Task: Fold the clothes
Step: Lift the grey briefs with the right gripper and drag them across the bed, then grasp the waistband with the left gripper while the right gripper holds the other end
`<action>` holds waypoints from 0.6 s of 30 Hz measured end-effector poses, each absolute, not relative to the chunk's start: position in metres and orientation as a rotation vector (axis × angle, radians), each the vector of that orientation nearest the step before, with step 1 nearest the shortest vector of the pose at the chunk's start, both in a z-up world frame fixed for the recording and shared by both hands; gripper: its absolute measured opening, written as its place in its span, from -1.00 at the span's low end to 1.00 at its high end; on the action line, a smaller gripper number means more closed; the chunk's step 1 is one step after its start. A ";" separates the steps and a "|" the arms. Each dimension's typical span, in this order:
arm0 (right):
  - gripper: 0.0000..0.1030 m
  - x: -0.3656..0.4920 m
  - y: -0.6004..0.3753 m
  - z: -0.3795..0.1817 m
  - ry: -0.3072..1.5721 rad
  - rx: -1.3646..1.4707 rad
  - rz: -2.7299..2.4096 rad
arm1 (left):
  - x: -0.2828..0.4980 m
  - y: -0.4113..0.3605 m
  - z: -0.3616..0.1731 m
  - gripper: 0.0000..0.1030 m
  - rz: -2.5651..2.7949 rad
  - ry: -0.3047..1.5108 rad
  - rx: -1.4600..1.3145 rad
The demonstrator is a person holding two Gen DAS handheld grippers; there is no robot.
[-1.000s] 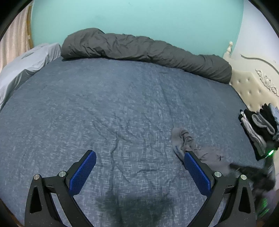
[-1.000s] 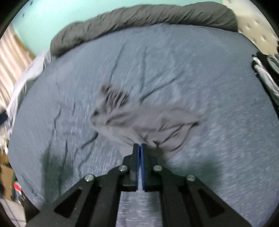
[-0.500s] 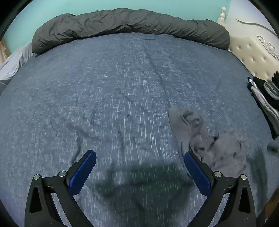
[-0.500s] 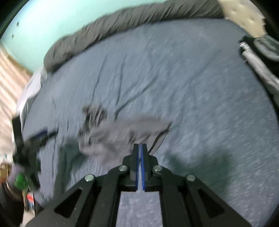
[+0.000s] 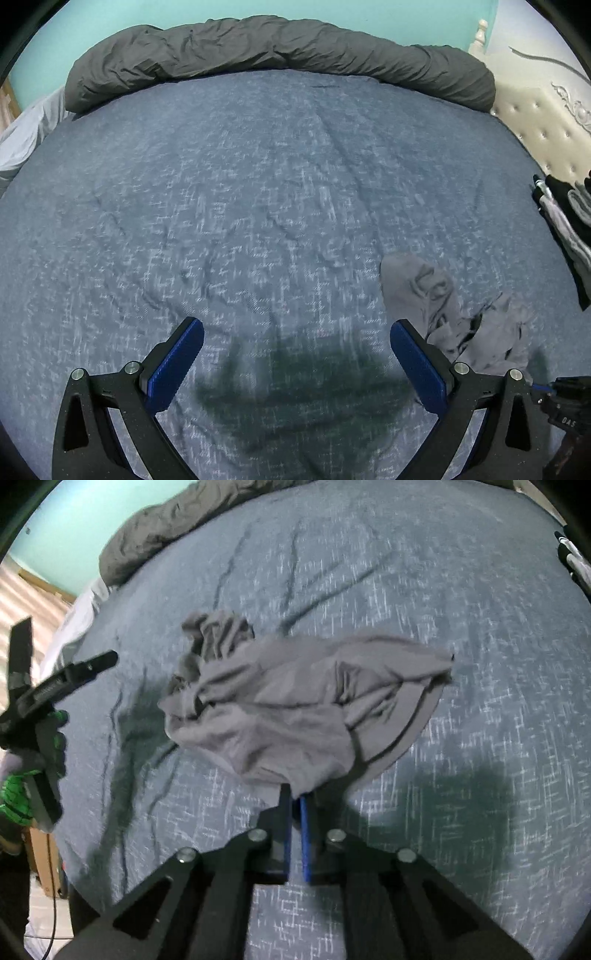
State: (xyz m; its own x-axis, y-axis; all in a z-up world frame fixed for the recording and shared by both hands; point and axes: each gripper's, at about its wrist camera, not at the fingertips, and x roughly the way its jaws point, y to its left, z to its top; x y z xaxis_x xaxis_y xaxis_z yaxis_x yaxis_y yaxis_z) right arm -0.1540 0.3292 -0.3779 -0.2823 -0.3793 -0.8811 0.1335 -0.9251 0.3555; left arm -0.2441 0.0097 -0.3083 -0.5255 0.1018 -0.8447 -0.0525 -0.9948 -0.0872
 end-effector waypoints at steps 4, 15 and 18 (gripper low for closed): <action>-0.98 -0.158 0.348 -0.357 -0.331 1.578 -2.326 | -0.255 0.020 -0.311 0.99 2.658 -0.057 -1.470; -0.98 -0.165 0.415 -0.334 -0.384 1.553 -2.470 | -0.265 0.062 -0.329 0.93 2.478 -0.083 -1.470; -0.98 -0.162 0.421 -0.338 -0.385 1.564 -2.462 | -0.265 0.075 -0.338 0.57 2.395 -0.078 -1.499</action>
State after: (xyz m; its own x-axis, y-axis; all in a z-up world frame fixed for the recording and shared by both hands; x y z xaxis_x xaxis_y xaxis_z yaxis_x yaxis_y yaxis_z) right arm -0.1625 0.4210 -0.3383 -0.4208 -0.3037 -0.8548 0.0282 -0.9462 0.3222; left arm -0.2649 0.0751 -0.3382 -0.4022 0.2915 -0.8679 -0.2341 -0.9492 -0.2103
